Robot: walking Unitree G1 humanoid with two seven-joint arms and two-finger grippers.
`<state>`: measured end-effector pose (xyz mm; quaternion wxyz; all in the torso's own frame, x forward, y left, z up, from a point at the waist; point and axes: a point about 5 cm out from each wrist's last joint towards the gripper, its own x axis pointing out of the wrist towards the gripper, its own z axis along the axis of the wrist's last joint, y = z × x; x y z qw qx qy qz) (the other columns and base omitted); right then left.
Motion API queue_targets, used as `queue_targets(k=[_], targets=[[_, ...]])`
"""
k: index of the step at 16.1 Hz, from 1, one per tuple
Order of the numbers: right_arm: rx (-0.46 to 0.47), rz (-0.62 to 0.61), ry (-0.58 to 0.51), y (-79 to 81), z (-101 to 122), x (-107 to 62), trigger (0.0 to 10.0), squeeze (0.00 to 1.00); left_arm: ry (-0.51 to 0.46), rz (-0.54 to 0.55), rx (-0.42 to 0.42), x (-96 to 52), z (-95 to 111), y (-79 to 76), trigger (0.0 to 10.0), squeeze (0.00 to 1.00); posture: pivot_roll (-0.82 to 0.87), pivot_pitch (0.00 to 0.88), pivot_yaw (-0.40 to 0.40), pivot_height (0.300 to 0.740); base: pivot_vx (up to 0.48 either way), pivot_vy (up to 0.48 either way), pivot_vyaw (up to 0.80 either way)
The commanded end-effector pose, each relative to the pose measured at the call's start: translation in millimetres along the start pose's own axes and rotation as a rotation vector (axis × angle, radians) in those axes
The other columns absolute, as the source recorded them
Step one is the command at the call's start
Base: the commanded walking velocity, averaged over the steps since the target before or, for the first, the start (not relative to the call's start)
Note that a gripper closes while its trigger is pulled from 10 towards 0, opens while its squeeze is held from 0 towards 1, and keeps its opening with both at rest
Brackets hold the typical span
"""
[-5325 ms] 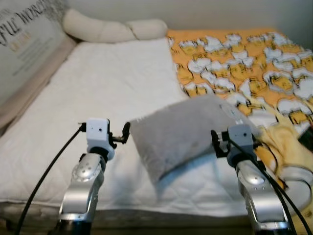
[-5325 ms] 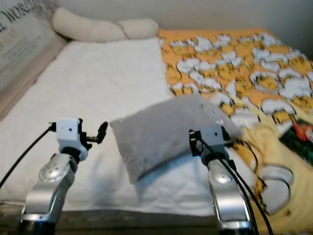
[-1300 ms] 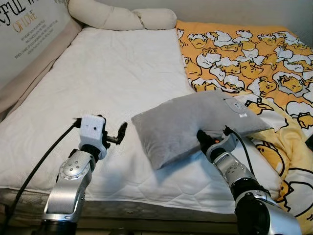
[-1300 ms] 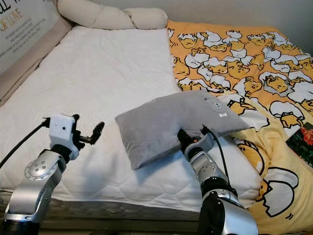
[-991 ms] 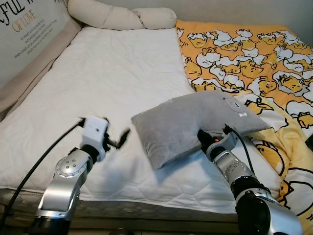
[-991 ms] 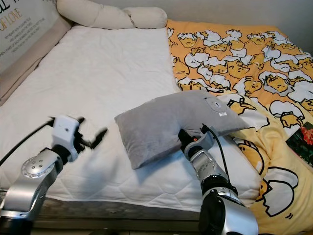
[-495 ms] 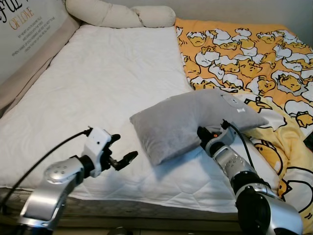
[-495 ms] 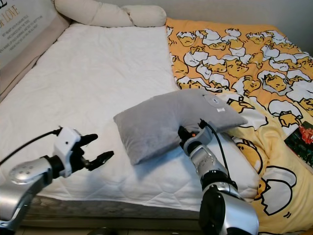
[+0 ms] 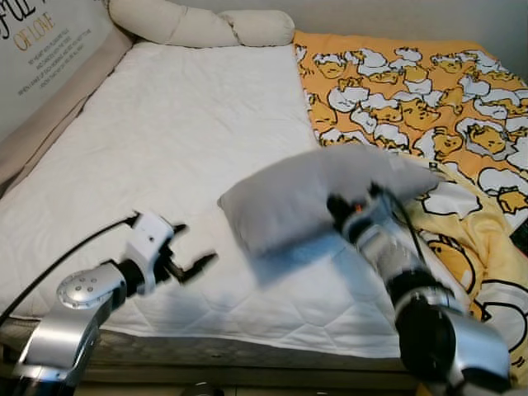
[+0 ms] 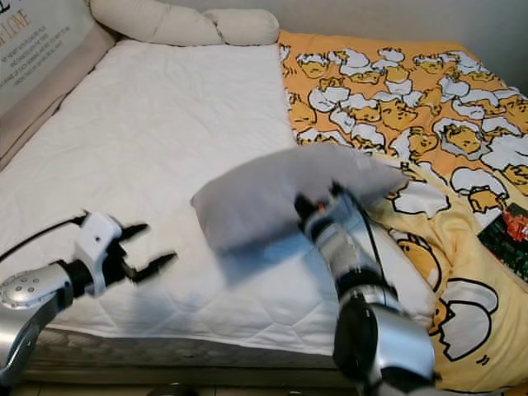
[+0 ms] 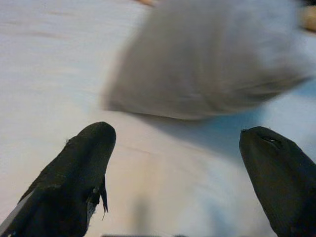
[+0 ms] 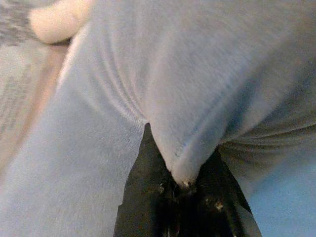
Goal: Clean up the room
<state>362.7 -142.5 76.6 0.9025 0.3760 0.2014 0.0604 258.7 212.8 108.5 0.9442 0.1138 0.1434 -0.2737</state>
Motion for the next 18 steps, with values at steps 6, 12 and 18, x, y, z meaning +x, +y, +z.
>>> queue_targets(k=[6,12,18], targets=[[-0.102,0.404,0.031,123.5,24.3,19.0,0.0,0.00,-0.109,0.394,-0.060,-15.4,18.6,55.7,10.0,0.00,0.11,0.000,-0.053,0.740,0.000,0.000,0.00],[-0.035,0.625,0.067,124.9,59.6,-3.9,0.0,0.00,-0.134,0.500,-0.150,-20.3,15.5,61.3,10.0,0.00,0.09,0.000,-0.040,0.740,0.000,0.000,0.00],[-0.231,0.023,0.306,-52.8,-0.7,-33.4,0.0,0.00,-0.242,0.397,-0.260,-5.7,24.7,63.9,10.0,1.00,0.04,0.000,0.014,0.740,0.000,0.000,0.00]])
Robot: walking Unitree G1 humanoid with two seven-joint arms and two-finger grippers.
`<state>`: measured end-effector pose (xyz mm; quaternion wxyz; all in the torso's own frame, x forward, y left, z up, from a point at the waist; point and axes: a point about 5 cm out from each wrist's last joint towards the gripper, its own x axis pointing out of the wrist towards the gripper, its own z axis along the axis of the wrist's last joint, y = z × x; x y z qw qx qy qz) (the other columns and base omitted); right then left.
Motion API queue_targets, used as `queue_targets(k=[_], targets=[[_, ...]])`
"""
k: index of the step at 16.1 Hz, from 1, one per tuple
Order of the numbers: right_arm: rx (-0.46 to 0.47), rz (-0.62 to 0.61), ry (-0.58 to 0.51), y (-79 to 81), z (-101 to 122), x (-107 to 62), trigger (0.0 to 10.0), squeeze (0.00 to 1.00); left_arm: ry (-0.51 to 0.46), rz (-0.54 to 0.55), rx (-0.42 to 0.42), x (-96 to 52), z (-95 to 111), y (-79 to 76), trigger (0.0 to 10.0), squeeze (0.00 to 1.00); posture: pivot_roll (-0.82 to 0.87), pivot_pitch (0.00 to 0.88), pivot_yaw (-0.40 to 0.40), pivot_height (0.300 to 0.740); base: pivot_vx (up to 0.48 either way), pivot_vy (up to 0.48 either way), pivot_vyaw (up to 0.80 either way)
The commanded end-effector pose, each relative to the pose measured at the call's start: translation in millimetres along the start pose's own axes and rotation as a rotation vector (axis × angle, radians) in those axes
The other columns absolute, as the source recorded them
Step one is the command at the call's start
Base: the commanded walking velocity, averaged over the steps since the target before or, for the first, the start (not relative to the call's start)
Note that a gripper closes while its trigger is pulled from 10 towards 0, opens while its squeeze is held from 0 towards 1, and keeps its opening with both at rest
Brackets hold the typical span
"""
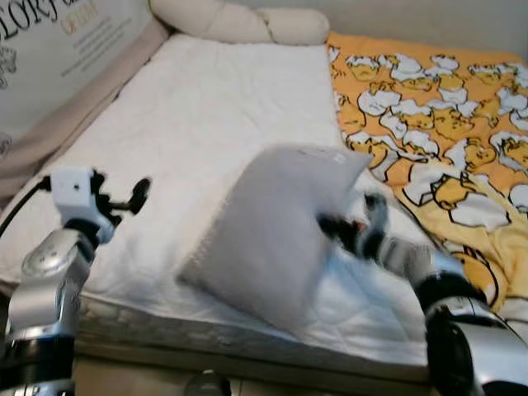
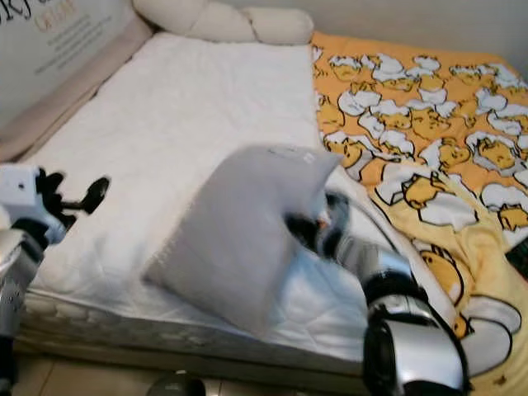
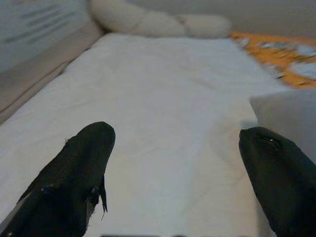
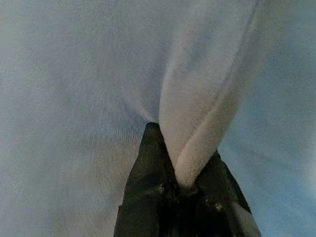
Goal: Clean up the room
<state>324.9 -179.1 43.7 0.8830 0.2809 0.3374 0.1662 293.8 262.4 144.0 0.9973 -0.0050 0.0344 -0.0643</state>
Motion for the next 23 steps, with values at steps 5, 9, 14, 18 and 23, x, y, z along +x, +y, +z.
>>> queue_targets(k=[5,9,14,18,23], targets=[[-0.317,-0.285,0.084,-33.6,-10.0,-13.8,0.0,0.00,0.196,-0.423,-0.080,34.9,-34.7,-56.6,10.0,1.00,0.03,0.000,0.005,0.740,0.000,0.000,0.00],[-0.321,-0.282,0.051,-31.3,-12.3,-10.1,0.0,0.00,0.209,-0.441,-0.199,76.1,-35.0,-82.0,10.0,1.00,-0.03,0.000,0.022,0.740,0.000,0.000,0.00],[-0.314,-0.287,0.036,-36.8,-17.1,-14.8,0.0,0.00,0.330,-0.501,-0.285,77.9,-57.1,-101.8,10.0,1.00,-0.11,0.000,0.081,0.740,0.000,0.000,0.00],[-0.305,-0.259,0.038,-31.1,-21.2,-12.1,0.0,0.00,0.315,-0.466,-0.509,73.0,-76.3,-127.6,10.0,1.00,-0.13,0.000,0.086,0.740,0.000,0.000,0.00],[-0.320,-0.186,0.019,-11.9,-15.3,-2.1,0.0,0.00,0.428,-0.676,-0.626,60.4,-91.2,-171.7,10.0,1.00,-0.12,0.000,0.076,0.740,0.000,0.000,0.00]])
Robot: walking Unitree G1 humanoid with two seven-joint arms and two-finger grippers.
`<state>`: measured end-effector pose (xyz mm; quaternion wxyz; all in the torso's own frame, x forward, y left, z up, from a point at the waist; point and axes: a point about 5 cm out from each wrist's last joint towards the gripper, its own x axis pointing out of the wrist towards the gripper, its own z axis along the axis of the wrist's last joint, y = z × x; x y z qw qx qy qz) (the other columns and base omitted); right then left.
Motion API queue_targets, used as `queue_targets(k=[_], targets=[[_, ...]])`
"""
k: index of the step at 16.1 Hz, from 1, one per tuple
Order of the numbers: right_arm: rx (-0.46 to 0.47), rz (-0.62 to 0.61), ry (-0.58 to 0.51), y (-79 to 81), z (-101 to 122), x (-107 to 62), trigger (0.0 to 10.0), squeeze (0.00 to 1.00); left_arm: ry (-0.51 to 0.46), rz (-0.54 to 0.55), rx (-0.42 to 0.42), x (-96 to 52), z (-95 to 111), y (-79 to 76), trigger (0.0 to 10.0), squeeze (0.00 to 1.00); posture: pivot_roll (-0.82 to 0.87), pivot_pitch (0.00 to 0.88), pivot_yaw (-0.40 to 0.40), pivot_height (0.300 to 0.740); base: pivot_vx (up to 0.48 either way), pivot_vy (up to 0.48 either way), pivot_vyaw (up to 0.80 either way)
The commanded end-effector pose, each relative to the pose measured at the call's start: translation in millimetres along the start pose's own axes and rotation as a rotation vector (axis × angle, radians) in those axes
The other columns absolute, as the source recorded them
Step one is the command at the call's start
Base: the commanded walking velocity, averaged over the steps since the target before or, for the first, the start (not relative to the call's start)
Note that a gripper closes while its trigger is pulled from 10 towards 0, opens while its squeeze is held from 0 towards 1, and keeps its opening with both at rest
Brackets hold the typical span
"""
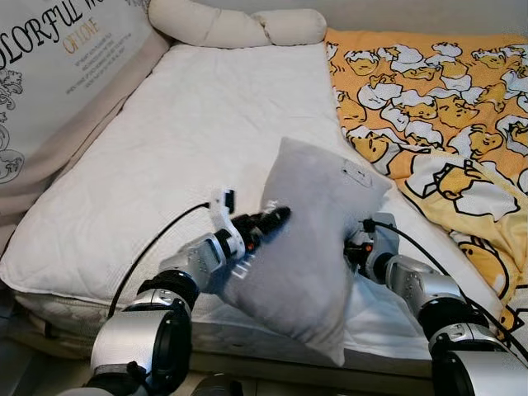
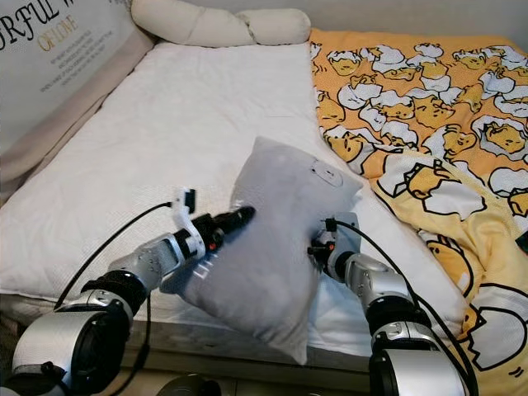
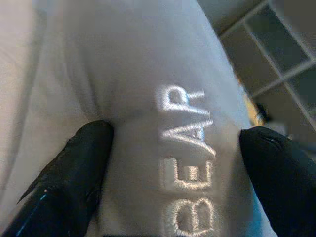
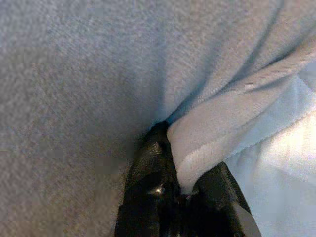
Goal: Clean up the room
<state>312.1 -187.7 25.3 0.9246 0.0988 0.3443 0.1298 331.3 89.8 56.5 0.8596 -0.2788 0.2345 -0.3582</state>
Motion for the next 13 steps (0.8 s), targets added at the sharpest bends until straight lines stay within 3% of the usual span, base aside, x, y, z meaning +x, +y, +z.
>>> queue_targets(k=[1,2,3,5,6,7,8,13], targets=[[-0.007,0.036,-0.010,9.6,4.9,2.9,0.0,0.00,0.133,0.066,0.111,-1.1,-23.8,4.2,10.0,0.31,-0.11,0.000,0.068,0.740,0.000,0.000,0.00],[-0.009,0.041,-0.011,11.3,5.6,3.5,0.0,0.00,0.141,0.096,0.133,-2.6,-26.3,6.8,10.0,0.31,-0.11,0.000,0.067,0.740,0.000,0.000,0.00],[-0.013,0.050,-0.016,15.3,7.8,5.1,0.0,0.00,0.129,0.155,0.134,-7.4,-28.6,13.3,10.0,0.00,-0.11,0.000,0.066,0.740,0.000,0.000,0.00],[-0.013,0.066,-0.029,22.0,12.3,7.4,0.0,0.00,0.102,0.121,0.069,-11.0,-29.1,14.4,10.0,0.00,-0.11,0.000,0.068,0.740,0.000,0.000,0.00],[-0.012,0.070,-0.030,23.0,12.4,7.6,0.0,0.00,0.122,0.078,0.079,-9.5,-30.9,11.1,8.5,0.00,-0.10,0.000,0.067,0.740,0.000,0.000,0.00],[-0.012,0.070,-0.030,23.1,12.3,7.6,0.0,0.00,0.128,0.070,0.084,-9.2,-31.5,10.4,3.5,0.00,-0.09,0.000,0.054,0.740,0.000,0.000,0.00],[-0.016,0.080,-0.027,25.3,11.6,8.5,0.0,0.00,0.157,0.063,0.108,-9.1,-34.7,9.8,0.0,0.00,-0.08,0.000,0.052,0.740,0.000,0.000,0.00],[-0.006,0.108,-0.042,39.1,13.0,14.4,0.0,0.00,0.197,0.121,0.116,-19.1,-37.0,20.3,0.0,0.00,-0.07,0.000,0.061,0.740,0.000,0.000,0.00]])
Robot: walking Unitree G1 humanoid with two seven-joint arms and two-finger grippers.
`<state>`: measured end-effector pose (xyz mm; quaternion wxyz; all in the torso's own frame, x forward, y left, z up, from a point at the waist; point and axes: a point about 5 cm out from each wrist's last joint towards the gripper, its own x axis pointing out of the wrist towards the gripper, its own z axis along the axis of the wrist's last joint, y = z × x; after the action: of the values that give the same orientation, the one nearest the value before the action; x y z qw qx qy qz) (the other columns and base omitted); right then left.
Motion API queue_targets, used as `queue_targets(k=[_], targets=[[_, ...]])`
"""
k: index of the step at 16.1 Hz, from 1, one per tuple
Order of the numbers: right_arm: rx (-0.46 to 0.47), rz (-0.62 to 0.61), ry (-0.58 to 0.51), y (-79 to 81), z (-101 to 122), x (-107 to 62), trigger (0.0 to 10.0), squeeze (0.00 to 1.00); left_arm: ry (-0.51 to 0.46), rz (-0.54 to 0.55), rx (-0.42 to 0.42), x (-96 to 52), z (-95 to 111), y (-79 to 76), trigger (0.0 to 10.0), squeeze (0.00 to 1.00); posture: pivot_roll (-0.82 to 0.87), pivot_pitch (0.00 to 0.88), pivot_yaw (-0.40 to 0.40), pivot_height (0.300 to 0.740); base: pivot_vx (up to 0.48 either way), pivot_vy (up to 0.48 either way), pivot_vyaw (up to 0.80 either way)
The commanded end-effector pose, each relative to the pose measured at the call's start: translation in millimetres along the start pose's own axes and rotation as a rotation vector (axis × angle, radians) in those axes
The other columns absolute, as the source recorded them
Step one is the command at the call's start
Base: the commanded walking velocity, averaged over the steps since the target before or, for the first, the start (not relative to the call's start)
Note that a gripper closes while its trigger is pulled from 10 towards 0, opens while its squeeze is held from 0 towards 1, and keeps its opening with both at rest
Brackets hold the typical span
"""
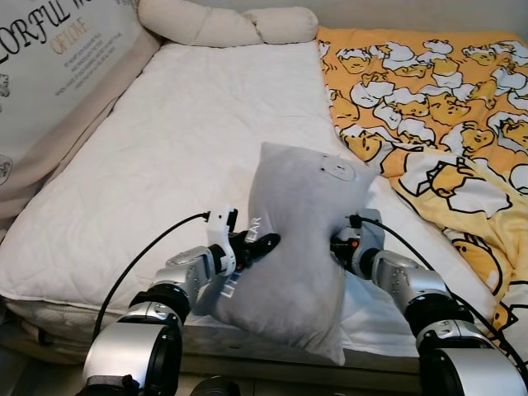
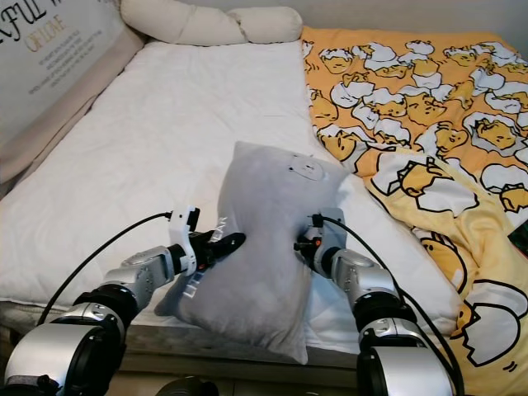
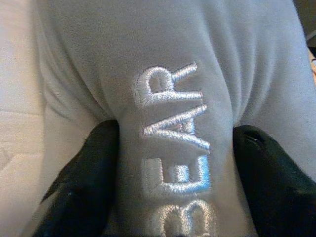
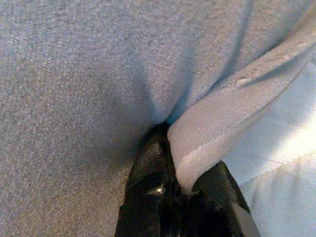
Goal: Clean up the room
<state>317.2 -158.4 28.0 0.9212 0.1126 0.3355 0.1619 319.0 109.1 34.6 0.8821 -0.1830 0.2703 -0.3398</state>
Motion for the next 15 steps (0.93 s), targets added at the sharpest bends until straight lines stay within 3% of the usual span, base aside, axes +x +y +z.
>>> queue_targets(k=[1,6,9,12,15], targets=[[-0.009,0.041,-0.027,13.4,8.7,5.3,0.0,0.00,0.090,0.015,-0.031,-0.1,-18.2,-0.3,0.0,0.00,-0.07,0.000,0.057,0.740,0.000,0.000,0.00],[-0.021,0.068,-0.025,21.8,11.6,9.1,0.0,0.00,0.097,-0.020,-0.041,-0.3,-17.2,-1.8,0.0,0.00,-0.05,0.000,0.037,0.740,0.000,0.000,0.00],[-0.023,0.074,-0.033,24.3,14.4,10.4,0.0,0.00,0.077,0.029,-0.039,1.1,-13.3,-0.3,0.0,0.00,-0.03,0.000,0.023,0.740,0.000,0.000,0.00],[-0.003,0.087,-0.055,32.4,18.8,13.7,0.0,0.00,0.005,0.163,-0.233,0.0,-6.3,7.5,0.0,0.00,-0.02,0.000,0.028,0.740,0.000,0.000,0.00],[0.014,0.017,-0.022,32.3,14.2,16.1,0.0,0.00,-0.031,0.196,-0.271,0.5,-2.9,8.6,0.0,0.00,-0.02,0.000,0.025,0.740,0.000,0.000,0.00]])
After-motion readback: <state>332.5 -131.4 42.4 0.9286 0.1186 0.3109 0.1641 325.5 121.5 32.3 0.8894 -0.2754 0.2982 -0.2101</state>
